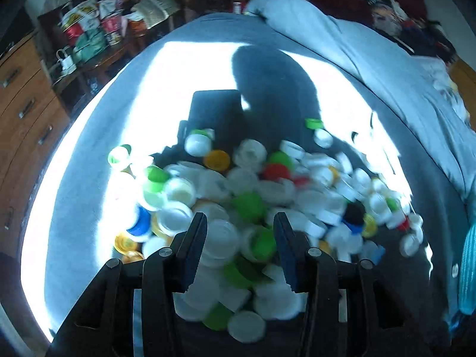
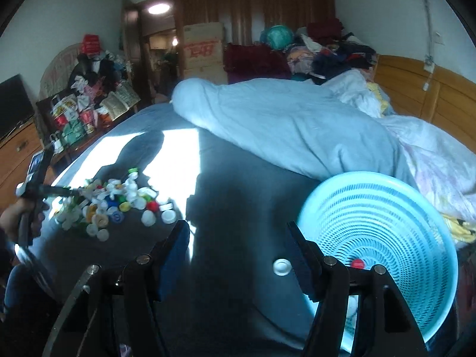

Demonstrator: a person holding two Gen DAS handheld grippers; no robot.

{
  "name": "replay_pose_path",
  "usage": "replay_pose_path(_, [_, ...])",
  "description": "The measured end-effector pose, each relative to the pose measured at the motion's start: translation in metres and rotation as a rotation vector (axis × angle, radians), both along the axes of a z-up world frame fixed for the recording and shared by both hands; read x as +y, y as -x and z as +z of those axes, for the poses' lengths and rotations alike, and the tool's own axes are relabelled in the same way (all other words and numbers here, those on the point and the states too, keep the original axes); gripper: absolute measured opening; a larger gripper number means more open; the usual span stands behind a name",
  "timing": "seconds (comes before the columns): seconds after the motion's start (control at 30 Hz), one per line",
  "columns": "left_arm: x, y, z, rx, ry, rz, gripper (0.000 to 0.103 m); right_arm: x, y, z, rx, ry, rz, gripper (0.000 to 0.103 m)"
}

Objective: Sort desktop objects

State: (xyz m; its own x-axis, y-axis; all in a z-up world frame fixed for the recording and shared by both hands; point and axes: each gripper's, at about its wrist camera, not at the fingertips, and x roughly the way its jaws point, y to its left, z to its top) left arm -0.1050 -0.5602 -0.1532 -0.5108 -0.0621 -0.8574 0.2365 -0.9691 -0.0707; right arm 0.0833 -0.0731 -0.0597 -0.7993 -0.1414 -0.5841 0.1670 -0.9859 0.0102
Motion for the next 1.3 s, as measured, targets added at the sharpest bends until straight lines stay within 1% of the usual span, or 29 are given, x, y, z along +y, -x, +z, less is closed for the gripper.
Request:
replay_pose_path(0.03, [-0.010, 0.005, -0.005, -0.008, -0.005, 0.012, 0.040, -0.004, 0.002, -0.004, -0.005, 0.005, 0.005, 0.070])
replay_pose_path(0.07, [-0.014, 0.010, -0.013, -0.027, 0.004, 0.017, 0.040, -0.003, 0.006, -0.011, -0.029, 0.015, -0.008, 0.070])
replay_pose_path(0.13, [-0.013, 0.012, -0.029, -0.058, 0.026, -0.011, 0.040, 0.008, 0.013, -0.031, -0.094, 0.060, -0.055, 0.070])
replay_pose_path(0.2, [-0.001, 0.003, -0.033, -0.037, 0.068, -0.054, 0.041, 0.015, 0.015, -0.054, -0.176, 0.086, -0.084, 0.070])
replay_pose_path(0.27, [0.009, -0.010, -0.032, -0.015, 0.062, -0.088, 0.041, 0.018, 0.015, -0.081, -0.233, 0.096, -0.100, 0.070])
replay_pose_path(0.33, [0.019, -0.020, -0.025, 0.015, 0.072, -0.113, 0.041, 0.019, 0.020, -0.105, -0.283, 0.078, -0.132, 0.070])
replay_pose_path(0.4, [0.029, -0.029, -0.015, 0.053, 0.079, -0.137, 0.040, 0.019, 0.031, -0.121, -0.290, 0.039, -0.168, 0.069])
replay_pose_path(0.43, [0.033, -0.033, -0.010, 0.069, 0.079, -0.145, 0.040, 0.022, 0.037, -0.123, -0.276, 0.030, -0.197, 0.069])
replay_pose_path(0.47, [0.035, -0.037, -0.004, 0.091, 0.069, -0.153, 0.041, 0.025, 0.045, -0.125, -0.257, 0.037, -0.224, 0.063])
replay_pose_path(0.5, [0.037, -0.040, 0.001, 0.113, 0.056, -0.159, 0.040, 0.026, 0.053, -0.128, -0.248, 0.021, -0.253, 0.062])
replay_pose_path(0.6, [0.038, -0.049, 0.016, 0.167, 0.020, -0.163, 0.041, 0.031, 0.080, -0.149, -0.282, -0.025, -0.332, 0.064])
replay_pose_path(0.67, [0.041, -0.054, 0.020, 0.175, 0.020, -0.165, 0.040, 0.043, 0.094, -0.159, -0.300, 0.004, -0.396, 0.064])
replay_pose_path(0.73, [0.038, -0.057, 0.017, 0.163, 0.017, -0.159, 0.040, 0.053, 0.102, -0.167, -0.316, 0.052, -0.435, 0.061])
replay_pose_path(0.77, [0.038, -0.060, 0.015, 0.158, 0.013, -0.158, 0.040, 0.057, 0.106, -0.175, -0.351, 0.074, -0.439, 0.056])
replay_pose_path(0.8, [0.038, -0.062, 0.012, 0.153, 0.008, -0.156, 0.040, 0.059, 0.108, -0.180, -0.377, 0.083, -0.441, 0.033])
replay_pose_path(0.83, [0.038, -0.064, 0.010, 0.150, 0.005, -0.156, 0.041, 0.057, 0.108, -0.180, -0.383, 0.092, -0.420, 0.018])
replay_pose_path(0.87, [0.039, -0.065, 0.009, 0.149, 0.005, -0.160, 0.041, 0.054, 0.107, -0.178, -0.392, 0.112, -0.384, 0.007])
replay_pose_path(0.93, [0.040, -0.069, 0.005, 0.141, 0.000, -0.157, 0.040, 0.046, 0.100, -0.175, -0.384, 0.135, -0.326, 0.007])
replay_pose_path(1.0, [0.041, -0.073, 0.003, 0.133, -0.024, -0.160, 0.040, 0.041, 0.088, -0.168, -0.362, 0.184, -0.271, 0.005])
replay_pose_path(1.07, [0.042, -0.078, 0.004, 0.135, -0.051, -0.160, 0.040, 0.032, 0.074, -0.156, -0.333, 0.201, -0.224, 0.005])
replay_pose_path(1.13, [0.042, -0.082, 0.005, 0.130, -0.069, -0.166, 0.040, 0.025, 0.060, -0.144, -0.311, 0.196, -0.175, 0.005])
replay_pose_path(1.2, [0.042, -0.085, 0.002, 0.109, -0.086, -0.163, 0.040, 0.015, 0.051, -0.124, -0.280, 0.166, -0.143, 0.005])
replay_pose_path(1.27, [0.044, -0.086, -0.004, 0.075, -0.073, -0.162, 0.040, 0.016, 0.035, -0.090, -0.185, 0.132, -0.126, 0.005])
replay_pose_path(1.3, [0.044, -0.087, -0.005, 0.071, -0.077, -0.157, 0.040, 0.019, 0.032, -0.075, -0.154, 0.119, -0.131, 0.005])
